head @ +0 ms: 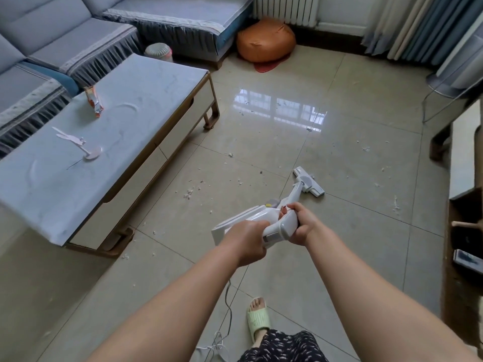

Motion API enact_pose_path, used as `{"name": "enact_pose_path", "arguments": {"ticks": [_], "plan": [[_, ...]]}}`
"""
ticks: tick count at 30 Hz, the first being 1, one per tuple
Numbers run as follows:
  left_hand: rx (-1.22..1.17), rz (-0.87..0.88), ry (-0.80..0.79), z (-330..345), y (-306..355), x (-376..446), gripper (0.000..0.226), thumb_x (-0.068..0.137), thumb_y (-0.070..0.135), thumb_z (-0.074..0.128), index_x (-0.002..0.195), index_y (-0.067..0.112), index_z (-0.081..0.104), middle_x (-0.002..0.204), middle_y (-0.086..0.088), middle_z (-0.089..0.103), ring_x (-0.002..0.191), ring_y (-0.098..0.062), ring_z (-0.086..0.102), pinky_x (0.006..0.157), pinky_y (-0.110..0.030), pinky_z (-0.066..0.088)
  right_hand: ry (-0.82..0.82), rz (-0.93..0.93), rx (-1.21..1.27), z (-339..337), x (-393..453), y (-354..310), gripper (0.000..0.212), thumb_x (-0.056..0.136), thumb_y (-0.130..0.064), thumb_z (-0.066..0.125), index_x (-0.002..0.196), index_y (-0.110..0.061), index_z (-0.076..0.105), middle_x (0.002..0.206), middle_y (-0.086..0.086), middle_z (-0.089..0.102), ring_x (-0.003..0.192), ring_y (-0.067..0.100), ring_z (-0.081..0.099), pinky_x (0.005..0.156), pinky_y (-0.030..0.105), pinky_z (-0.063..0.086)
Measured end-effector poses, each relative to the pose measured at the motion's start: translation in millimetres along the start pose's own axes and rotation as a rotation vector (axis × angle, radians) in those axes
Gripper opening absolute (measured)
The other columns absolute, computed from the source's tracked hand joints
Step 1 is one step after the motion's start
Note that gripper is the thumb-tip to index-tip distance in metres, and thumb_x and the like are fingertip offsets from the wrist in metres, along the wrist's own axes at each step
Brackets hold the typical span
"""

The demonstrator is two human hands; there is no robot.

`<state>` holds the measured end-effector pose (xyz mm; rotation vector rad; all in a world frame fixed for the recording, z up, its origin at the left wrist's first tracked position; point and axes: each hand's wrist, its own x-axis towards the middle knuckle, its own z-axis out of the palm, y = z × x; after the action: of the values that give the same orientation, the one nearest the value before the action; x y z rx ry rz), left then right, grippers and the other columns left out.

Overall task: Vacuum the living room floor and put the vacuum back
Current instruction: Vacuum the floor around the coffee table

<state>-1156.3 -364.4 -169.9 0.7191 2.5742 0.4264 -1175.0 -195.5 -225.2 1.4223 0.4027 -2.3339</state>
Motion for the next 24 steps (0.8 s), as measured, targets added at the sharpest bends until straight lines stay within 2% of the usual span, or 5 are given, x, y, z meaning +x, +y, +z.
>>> {"name": "enact_pose_path", "arguments": {"ticks": [3,5,10,19,24], "plan": [[-0.005,0.022,-0.012,-9,-1,31,0.023,0.081,0.022,0.06,0.103,0.028,0.056,0.106,-0.004,0.065,0.096,-0.029,0.06,0.068,-0.028,0.041,0.009,-0.023,0.027,11,5,-25,0.019,0.086,-0.015,0.061,0.071,-0.003,0.06,0.059,0.003,0.062,0.05,0.01,0.058,0.062,0.021,0.055],[0.003,0.048,-0.01,-15,2,49,0.023,0.081,0.022,0.06,0.104,0.027,0.056,0.106,-0.005,0.065,0.095,-0.029,0.059,0.068,-0.027,0.038,0.013,-0.037,0.051,17,8,-40,0.015,0.087,-0.016,0.062,0.081,-0.002,0.062,0.069,0.003,0.063,0.055,0.01,0.059,0.066,0.021,0.055],[0.006,0.084,-0.017,-26,16,87,0.021,0.083,0.021,0.06,0.103,0.026,0.056,0.105,-0.004,0.065,0.094,-0.028,0.059,0.067,-0.027,0.036,-0.003,-0.069,0.059,24,15,-77,0.019,0.09,-0.017,0.061,0.076,-0.004,0.06,0.054,0.004,0.061,0.041,0.011,0.058,0.047,0.022,0.055],[0.006,0.083,-0.015,-36,61,147,0.024,0.082,0.019,0.06,0.104,0.024,0.057,0.105,-0.007,0.065,0.094,-0.03,0.059,0.066,-0.027,0.035,-0.013,-0.079,0.046,21,14,-154,0.019,0.089,-0.014,0.06,0.073,-0.004,0.059,0.052,0.004,0.061,0.039,0.012,0.058,0.041,0.023,0.052],[0.015,0.068,-0.02,-36,100,178,0.021,0.081,0.02,0.061,0.102,0.024,0.056,0.102,-0.006,0.066,0.091,-0.029,0.059,0.064,-0.026,0.035,-0.017,-0.075,0.041,12,5,-201,0.019,0.088,-0.014,0.061,0.072,-0.004,0.06,0.053,0.005,0.061,0.04,0.012,0.058,0.045,0.022,0.054]]}}
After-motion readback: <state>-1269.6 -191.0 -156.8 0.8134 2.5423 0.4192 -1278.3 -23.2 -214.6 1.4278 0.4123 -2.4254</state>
